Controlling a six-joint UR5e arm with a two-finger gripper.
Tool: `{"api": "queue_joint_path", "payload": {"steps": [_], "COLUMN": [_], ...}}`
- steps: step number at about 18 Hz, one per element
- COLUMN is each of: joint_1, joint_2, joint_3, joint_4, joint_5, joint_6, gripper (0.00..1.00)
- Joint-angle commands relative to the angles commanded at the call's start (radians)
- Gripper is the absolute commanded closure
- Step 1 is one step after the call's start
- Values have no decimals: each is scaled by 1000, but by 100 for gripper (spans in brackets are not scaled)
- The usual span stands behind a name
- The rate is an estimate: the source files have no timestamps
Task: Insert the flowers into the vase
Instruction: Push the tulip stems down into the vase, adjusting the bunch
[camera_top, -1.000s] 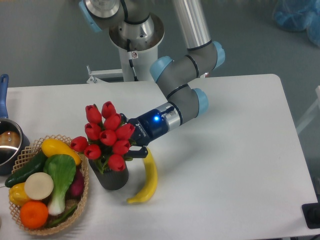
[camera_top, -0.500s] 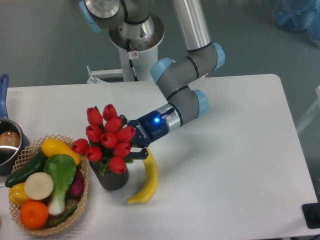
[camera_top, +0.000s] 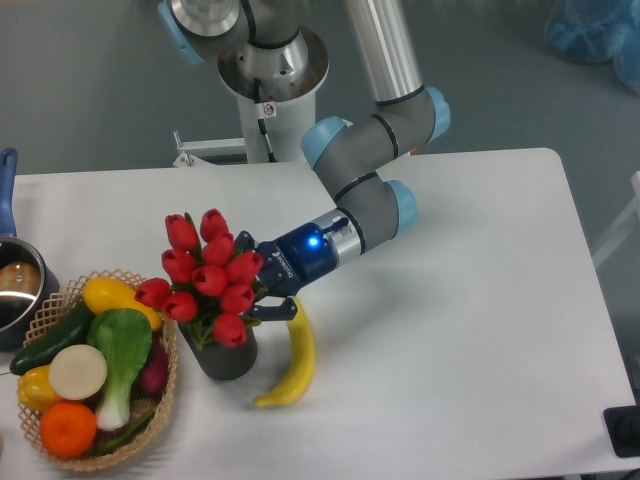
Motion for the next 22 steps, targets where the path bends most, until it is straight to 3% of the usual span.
{"api": "queue_joint_path", "payload": {"steps": [5,13,22], "joint_1": [0,0,0], "joint_2": [0,-3,-2], "joint_3": [0,3,3], "joint_4": [2,2,0], "joint_5": [0,0,-2], "joint_6": [0,2,0], "gripper": [58,43,39]}}
